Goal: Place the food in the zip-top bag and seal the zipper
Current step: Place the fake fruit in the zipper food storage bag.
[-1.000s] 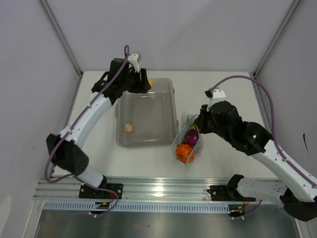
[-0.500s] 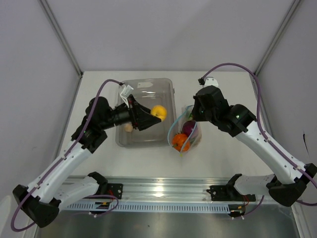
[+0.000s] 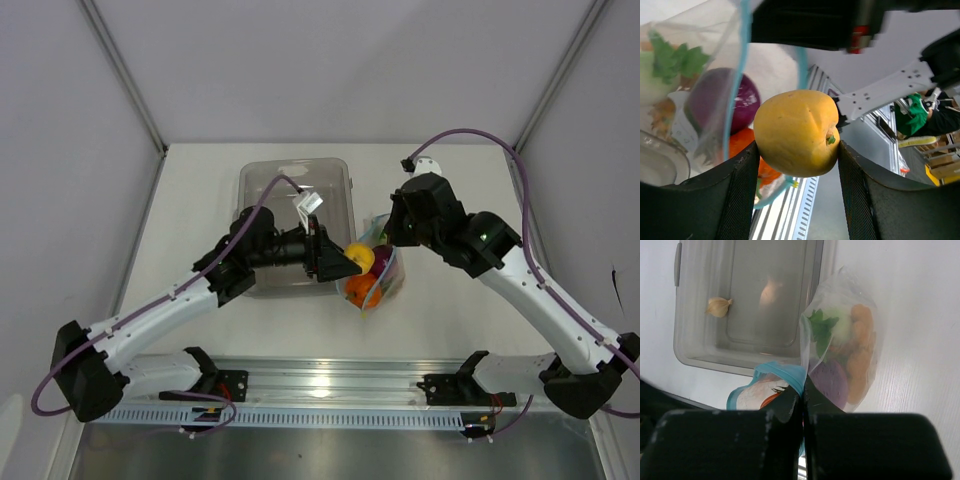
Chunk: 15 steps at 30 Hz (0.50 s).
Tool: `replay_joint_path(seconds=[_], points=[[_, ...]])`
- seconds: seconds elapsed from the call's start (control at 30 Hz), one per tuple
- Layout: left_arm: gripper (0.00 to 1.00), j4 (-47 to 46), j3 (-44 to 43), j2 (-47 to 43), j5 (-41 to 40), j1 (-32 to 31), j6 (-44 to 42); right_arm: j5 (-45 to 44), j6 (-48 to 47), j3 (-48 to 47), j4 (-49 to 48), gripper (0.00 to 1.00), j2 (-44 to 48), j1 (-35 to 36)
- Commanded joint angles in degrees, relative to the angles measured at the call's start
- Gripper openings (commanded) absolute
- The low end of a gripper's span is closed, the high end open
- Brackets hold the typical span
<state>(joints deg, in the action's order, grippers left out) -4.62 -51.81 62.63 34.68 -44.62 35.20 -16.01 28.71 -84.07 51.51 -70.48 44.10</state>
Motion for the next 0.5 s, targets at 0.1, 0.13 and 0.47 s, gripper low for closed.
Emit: replay_joint_path(seconds=[0.1, 0.13, 0.47], points=[[0.01, 1.5, -3.0, 6.3, -7.0, -1.3, 1.1, 1.9, 1.5, -0.8, -3.9, 0.00, 3.4, -0.2], [0.01, 2.0, -4.0, 7.2, -7.3, -1.7, 0.8, 2.0, 1.5, -0.7, -4.1, 0.00, 3.6, -0.2], [0.07, 11.4, -14.9, 16.2, -10.2, -2.0, -0.3, 2.7, 1.8, -0.3, -4.5, 0.00, 3.6, -0.2]])
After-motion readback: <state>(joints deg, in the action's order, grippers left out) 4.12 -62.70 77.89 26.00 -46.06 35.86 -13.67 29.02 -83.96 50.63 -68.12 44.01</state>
